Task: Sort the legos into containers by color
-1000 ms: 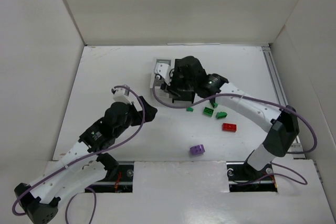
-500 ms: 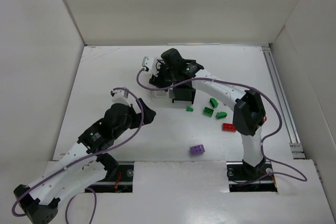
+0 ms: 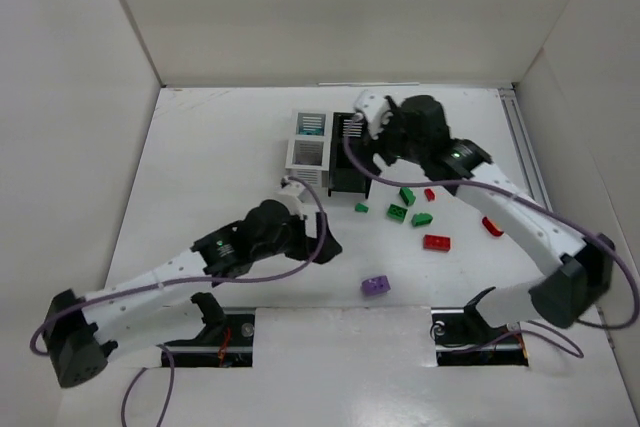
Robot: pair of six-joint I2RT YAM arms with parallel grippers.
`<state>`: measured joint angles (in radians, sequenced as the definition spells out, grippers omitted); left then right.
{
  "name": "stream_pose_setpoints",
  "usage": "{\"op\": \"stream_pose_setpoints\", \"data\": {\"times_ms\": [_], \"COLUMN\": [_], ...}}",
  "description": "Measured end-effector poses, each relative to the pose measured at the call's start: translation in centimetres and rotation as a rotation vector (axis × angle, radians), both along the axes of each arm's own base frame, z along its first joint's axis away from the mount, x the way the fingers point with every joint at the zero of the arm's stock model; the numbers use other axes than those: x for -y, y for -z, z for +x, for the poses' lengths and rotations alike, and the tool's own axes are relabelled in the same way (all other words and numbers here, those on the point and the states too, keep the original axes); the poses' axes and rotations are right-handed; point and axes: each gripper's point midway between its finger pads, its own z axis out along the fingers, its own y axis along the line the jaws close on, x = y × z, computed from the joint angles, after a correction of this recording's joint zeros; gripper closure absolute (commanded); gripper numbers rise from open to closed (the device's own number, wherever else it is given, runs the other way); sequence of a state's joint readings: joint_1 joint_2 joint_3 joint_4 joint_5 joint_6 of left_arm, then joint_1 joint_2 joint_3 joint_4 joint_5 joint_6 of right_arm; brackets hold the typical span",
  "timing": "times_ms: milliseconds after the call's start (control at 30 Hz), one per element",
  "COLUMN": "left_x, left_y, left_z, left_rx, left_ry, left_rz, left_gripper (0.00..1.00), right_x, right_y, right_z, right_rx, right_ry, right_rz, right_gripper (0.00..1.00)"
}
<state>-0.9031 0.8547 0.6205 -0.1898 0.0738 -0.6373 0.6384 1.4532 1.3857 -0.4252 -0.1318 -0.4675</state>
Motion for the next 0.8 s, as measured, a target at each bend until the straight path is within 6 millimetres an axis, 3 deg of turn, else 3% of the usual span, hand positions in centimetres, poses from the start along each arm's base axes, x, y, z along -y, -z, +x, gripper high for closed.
{"op": "stream_pose_setpoints", "data": {"times_ms": [100, 167, 233, 300, 467, 567, 700, 733, 800], "left_x": [3.9, 5.4, 7.0, 8.1, 11.5, 12.9, 13.9, 14.0, 14.1], "left_y": [2.6, 4.9, 7.0, 8.6, 10.8, 11.5, 12.3, 12.5, 12.6], "left_z": [-3.3, -5.4, -7.3, -8.0, -6.8, -6.6, -6.3, -6.3, -6.3], "left_rx": [0.017, 0.031, 0.060, 0.079, 0.141, 0.175, 0.197, 0.201, 0.209], "left_ry": [0.189, 0.293, 0.398, 0.463, 0.512, 0.536, 0.560, 0.565, 0.573], "left_rz": [0.079, 0.167, 0.250, 0.317, 0.428, 0.461, 0.495, 0.503, 0.512], "left_gripper": [0.00, 0.00, 0.00, 0.00, 0.00, 0.06, 0.48, 0.66, 0.79], "right_x": [7.1, 9.6, 10.6, 11.2, 11.6, 12.0, 12.5, 12.6, 12.9], "right_y": [0.8, 1.6, 2.6, 3.3, 4.8, 5.0, 4.1, 3.9, 3.5], "right_z": [-1.5, -2.8, -4.3, -5.2, -6.2, -6.5, -6.7, -6.9, -7.0], "right_rx": [-0.009, -0.016, -0.037, -0.056, -0.092, -0.103, -0.080, -0.075, -0.064], "right_ry": [0.152, 0.202, 0.214, 0.216, 0.209, 0.214, 0.224, 0.226, 0.229], "right_rz": [0.038, 0.050, 0.050, 0.045, 0.036, 0.034, 0.049, 0.053, 0.060], "right_gripper": [0.00, 0.00, 0.00, 0.00, 0.00, 0.00, 0.00, 0.00, 0.00]}}
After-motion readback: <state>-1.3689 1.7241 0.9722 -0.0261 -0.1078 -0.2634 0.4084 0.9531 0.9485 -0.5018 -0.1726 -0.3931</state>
